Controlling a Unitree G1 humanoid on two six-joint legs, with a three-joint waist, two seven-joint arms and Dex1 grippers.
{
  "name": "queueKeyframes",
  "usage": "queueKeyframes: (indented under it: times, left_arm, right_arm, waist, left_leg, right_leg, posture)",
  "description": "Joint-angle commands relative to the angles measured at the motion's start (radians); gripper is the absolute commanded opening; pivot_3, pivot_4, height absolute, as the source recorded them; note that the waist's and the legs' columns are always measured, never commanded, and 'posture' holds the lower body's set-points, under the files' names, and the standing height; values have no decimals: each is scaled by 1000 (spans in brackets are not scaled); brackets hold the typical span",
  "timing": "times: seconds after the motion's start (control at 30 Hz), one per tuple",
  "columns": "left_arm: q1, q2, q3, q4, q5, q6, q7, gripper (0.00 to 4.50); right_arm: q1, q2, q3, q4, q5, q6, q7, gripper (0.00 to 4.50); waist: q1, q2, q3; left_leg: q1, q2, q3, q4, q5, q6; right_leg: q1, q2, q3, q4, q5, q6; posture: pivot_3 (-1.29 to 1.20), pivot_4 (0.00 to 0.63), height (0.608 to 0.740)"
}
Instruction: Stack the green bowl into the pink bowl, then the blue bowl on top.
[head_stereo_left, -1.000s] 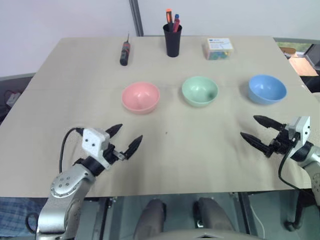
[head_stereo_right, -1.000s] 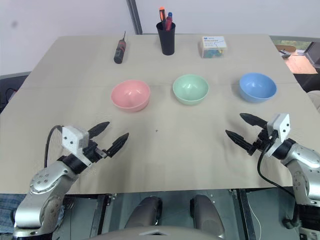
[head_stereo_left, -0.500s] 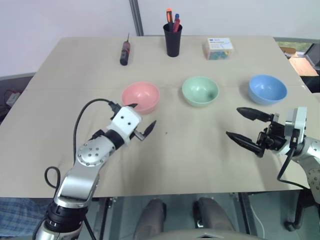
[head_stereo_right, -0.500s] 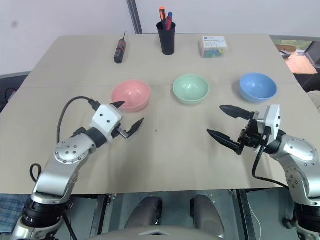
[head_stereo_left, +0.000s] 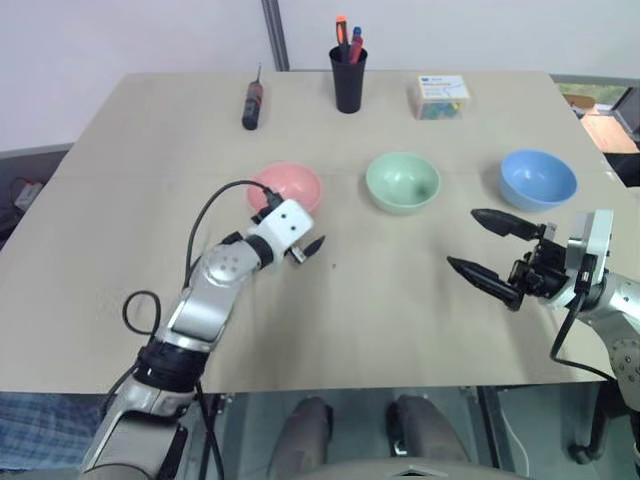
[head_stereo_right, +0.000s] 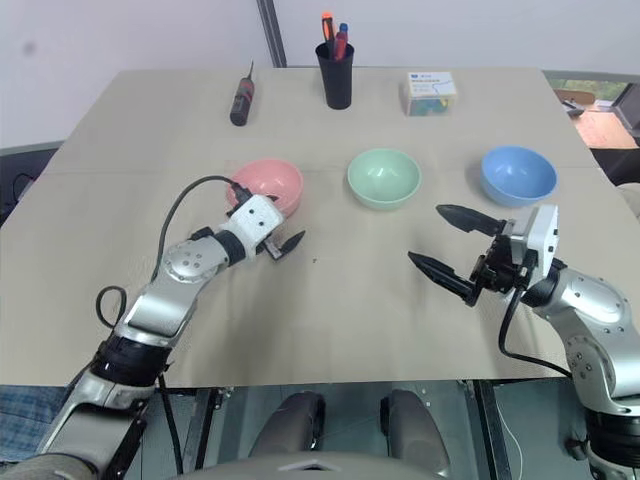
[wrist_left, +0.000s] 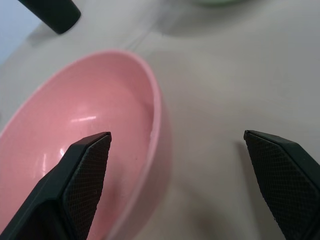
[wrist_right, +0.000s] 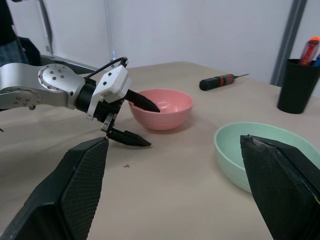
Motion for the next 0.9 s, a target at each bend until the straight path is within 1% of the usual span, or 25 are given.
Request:
queueKeyframes:
  times: [0.03, 0.1, 0.13, 0.17, 0.2, 0.27, 0.33, 0.4, 0.43, 0.53, 0.6, 0.73, 0.9]
  left_arm:
    - [-35, -9, -24, 23, 18, -21, -38, 4500]
    - [-48, -17, -16, 41, 16, -23, -41, 4012]
    - [-55, -18, -12, 48, 14, -28, -46, 3847]
    - [-59, -20, -9, 51, 12, -31, -51, 3292]
    - [-61, -20, -6, 55, 12, -34, -55, 2989]
    - [-64, -18, -1, 64, 14, -44, -63, 1896]
    - [-66, -14, 2, 69, 9, -55, -78, 1274]
    - [-66, -13, 8, 61, 2, -57, -91, 352]
    - [-65, -13, 10, 54, -1, -54, -97, 63]
    - [-59, -13, 11, 24, -11, -47, -127, 63]
    - [-42, -7, -2, -51, -43, -14, -188, 63]
    - [7, 32, -42, -206, -84, -37, -312, 63]
    - [40, 86, -80, -311, -87, -37, -405, 63]
  right_arm:
    - [18, 0, -35, -49, 1, -30, -12, 4414]
    - [28, 0, -38, -50, -1, -37, -15, 4500]
    - [31, 1, -39, -51, -2, -39, -17, 4500]
    - [34, 1, -39, -52, -1, -41, -19, 4500]
    - [36, 1, -40, -53, -1, -43, -22, 4500]
    - [41, -1, -42, -55, 0, -45, -25, 4500]
    - [43, -4, -45, -52, 2, -46, -24, 4500]
    - [40, -7, -48, -47, 2, -47, -22, 4500]
    - [37, -8, -48, -43, 2, -47, -22, 4500]
    - [33, -8, -48, -38, 1, -49, -20, 4500]
    - [30, -4, -45, -37, 2, -49, -23, 4500]
    - [22, 0, -41, -26, -2, -51, -27, 4500]
    - [20, 4, -41, -20, -2, -53, -33, 4500]
  waist:
    - [0, 0, 0]
    - [0, 0, 0]
    - [1, 0, 0]
    - [0, 0, 0]
    - [0, 0, 0]
    - [-1, 0, 0]
    - [-2, 0, 0]
    - [0, 0, 0]
    - [1, 0, 0]
    - [0, 0, 0]
    - [0, 0, 0]
    - [0, 0, 0]
    - [-1, 0, 0]
  left_leg:
    - [0, 0, 0, 0, 0, 0]
    - [0, 0, 0, 0, 0, 0]
    - [0, 0, 0, 1, 0, 0]
    - [0, 0, 0, 1, 0, 0]
    - [0, 0, 0, 1, 0, 0]
    - [1, 0, 0, 1, 0, 0]
    - [1, 0, 0, 2, 0, 0]
    - [1, 0, 0, 2, 0, 0]
    - [1, 0, 0, 2, 0, 0]
    - [1, 0, 1, 3, 0, 0]
    - [1, 0, 0, 3, 0, 0]
    - [0, 0, 0, 3, 0, -1]
    - [1, 0, 0, 3, 0, 0]
  right_leg:
    - [0, 0, 0, 0, 0, 0]
    - [0, 0, 0, 1, 0, 0]
    - [0, 0, 0, 1, 0, 0]
    - [0, 0, 0, 1, 0, 0]
    - [0, 0, 0, 1, 0, 0]
    - [0, 0, 0, 2, 0, 0]
    - [0, 0, 0, 3, 0, 0]
    - [0, 0, 0, 3, 0, 0]
    - [0, 0, 0, 3, 0, 0]
    - [0, 0, 1, 4, 0, 0]
    - [0, 0, 0, 4, 0, 0]
    - [0, 0, 1, 4, 0, 0]
    - [0, 0, 1, 5, 0, 0]
  posture:
    - [0, 150, 740]
    - [0, 150, 740]
    - [0, 150, 740]
    - [0, 150, 740]
    - [0, 150, 740]
    - [0, 150, 740]
    - [0, 150, 740]
    - [0, 150, 740]
    - [0, 150, 740]
    - [0, 150, 740]
    - [0, 150, 740]
    - [0, 150, 740]
    - [0, 150, 740]
